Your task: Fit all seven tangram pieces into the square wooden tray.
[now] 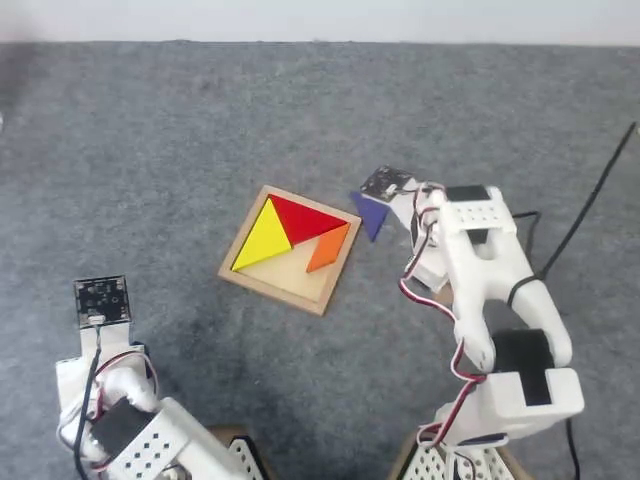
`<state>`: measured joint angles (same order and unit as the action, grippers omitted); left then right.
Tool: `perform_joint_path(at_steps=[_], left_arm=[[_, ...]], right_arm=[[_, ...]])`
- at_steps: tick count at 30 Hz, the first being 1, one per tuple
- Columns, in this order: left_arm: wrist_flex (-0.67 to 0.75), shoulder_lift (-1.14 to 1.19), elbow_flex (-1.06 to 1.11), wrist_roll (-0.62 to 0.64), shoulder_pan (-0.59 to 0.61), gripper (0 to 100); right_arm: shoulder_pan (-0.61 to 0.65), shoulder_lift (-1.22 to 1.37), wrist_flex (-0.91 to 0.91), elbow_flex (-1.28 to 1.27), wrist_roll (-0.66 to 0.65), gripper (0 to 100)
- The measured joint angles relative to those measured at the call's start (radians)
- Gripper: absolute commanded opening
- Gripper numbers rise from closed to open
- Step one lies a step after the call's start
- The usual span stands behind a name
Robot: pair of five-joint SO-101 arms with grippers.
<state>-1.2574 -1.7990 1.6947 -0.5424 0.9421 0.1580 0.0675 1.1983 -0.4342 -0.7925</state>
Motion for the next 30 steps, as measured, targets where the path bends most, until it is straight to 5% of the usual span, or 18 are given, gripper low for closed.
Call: perform_joint_path(at_steps=[4, 10, 20, 30], left_arm=[[0.0, 0.0, 0.0, 0.0, 0.0, 24], [0.0, 0.0, 0.0, 0.0, 0.0, 24], [0.0, 0.0, 0.0, 0.0, 0.0, 24], [0.0, 0.0, 0.0, 0.0, 0.0, 24]], right_arm=[[0.014, -0.023, 0.186, 0.066, -0.133, 18.8], [0.02, -0.229, 0.206, -0.015, -0.158, 18.8], [0.02, -0.571, -0.186, -0.502, 0.008, 17.3], [0.034, -0.476, -0.157, -0.505, -0.109, 23.3]])
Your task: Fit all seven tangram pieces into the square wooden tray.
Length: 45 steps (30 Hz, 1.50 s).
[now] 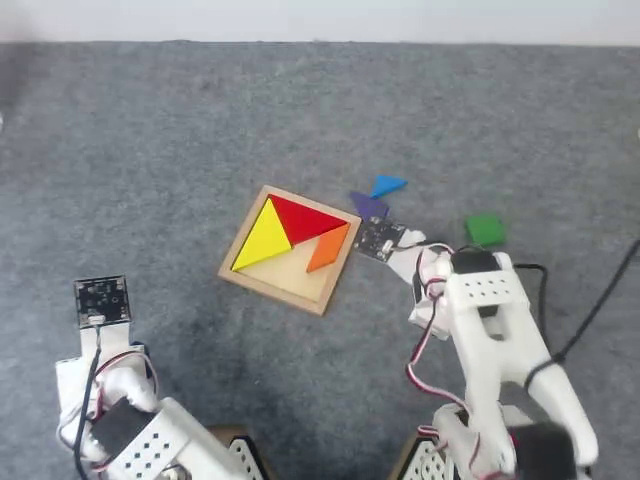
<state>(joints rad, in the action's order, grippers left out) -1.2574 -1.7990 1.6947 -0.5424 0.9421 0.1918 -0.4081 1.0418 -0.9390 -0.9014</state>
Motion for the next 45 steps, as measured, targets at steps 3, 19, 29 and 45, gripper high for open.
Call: perform_joint_path(at_steps=[3, 19, 29, 45], left_arm=[[0.0, 0.0, 0.0, 0.0, 0.0, 24], [0.0, 0.0, 0.0, 0.0, 0.0, 24], [0.0, 0.0, 0.0, 0.0, 0.0, 24], [0.0, 0.0, 0.0, 0.0, 0.0, 24]], right_arm=[[0.0, 0.08, 0.012, 0.032, -0.044, 20.7], [-0.098, 0.267, -0.034, 0.132, -0.025, 19.7], [-0.164, 0.273, -0.054, 0.132, -0.025, 6.3], [-0.06, 0.273, -0.023, 0.187, 0.276, 26.6]])
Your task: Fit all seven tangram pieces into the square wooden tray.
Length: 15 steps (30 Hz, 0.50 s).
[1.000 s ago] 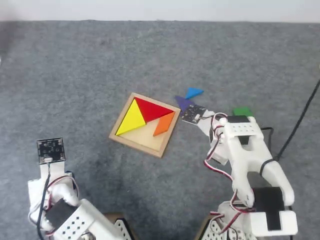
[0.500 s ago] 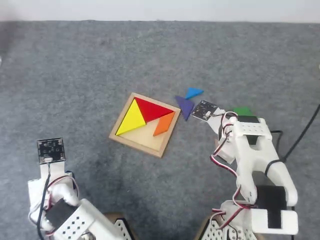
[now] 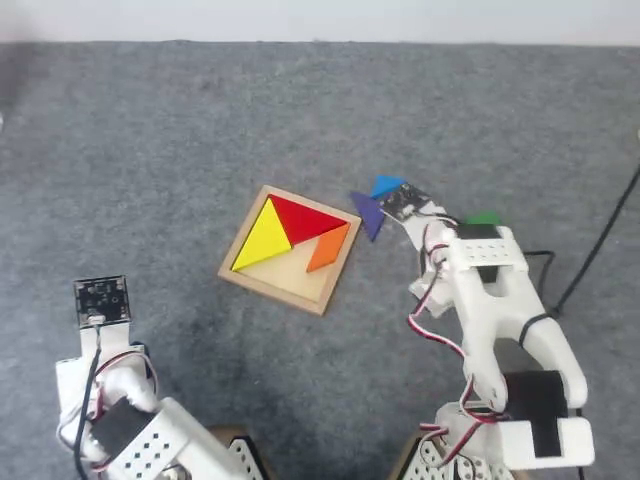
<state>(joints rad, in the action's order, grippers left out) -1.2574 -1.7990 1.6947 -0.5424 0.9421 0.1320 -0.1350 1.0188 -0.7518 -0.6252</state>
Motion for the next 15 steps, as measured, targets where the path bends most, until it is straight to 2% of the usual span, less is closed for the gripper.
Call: perform_joint_path(at_steps=[5, 11, 15], left_arm=[[0.0, 0.0, 0.0, 0.0, 0.0, 24], [0.0, 0.0, 0.0, 0.0, 0.0, 24], [0.0, 0.0, 0.0, 0.0, 0.0, 24]], right_arm=[[0.086, 0.0, 0.031, 0.029, 0.1, 23.7], [0.084, 0.0, 0.031, 0.029, 0.11, 18.5], [0.058, 0.0, 0.031, 0.029, 0.11, 18.6]])
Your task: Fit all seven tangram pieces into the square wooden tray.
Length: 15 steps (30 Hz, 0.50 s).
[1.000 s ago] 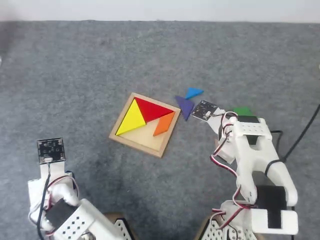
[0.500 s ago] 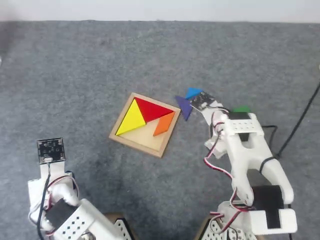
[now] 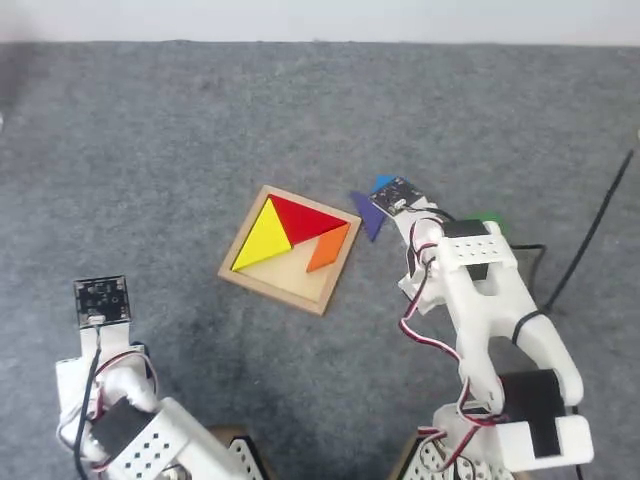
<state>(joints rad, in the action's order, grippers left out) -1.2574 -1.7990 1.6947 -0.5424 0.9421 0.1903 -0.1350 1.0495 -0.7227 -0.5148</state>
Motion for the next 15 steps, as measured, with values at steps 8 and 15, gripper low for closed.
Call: perform_joint_path(at_steps=[8, 15], left_arm=[[0.0, 0.0, 0.0, 0.0, 0.0, 24], [0.0, 0.0, 0.0, 0.0, 0.0, 24]], right_arm=[[-0.003, 0.087, -0.052, -0.002, -0.043, 18.4], [-0.015, 0.114, -0.078, 0.002, -0.04, 14.0]])
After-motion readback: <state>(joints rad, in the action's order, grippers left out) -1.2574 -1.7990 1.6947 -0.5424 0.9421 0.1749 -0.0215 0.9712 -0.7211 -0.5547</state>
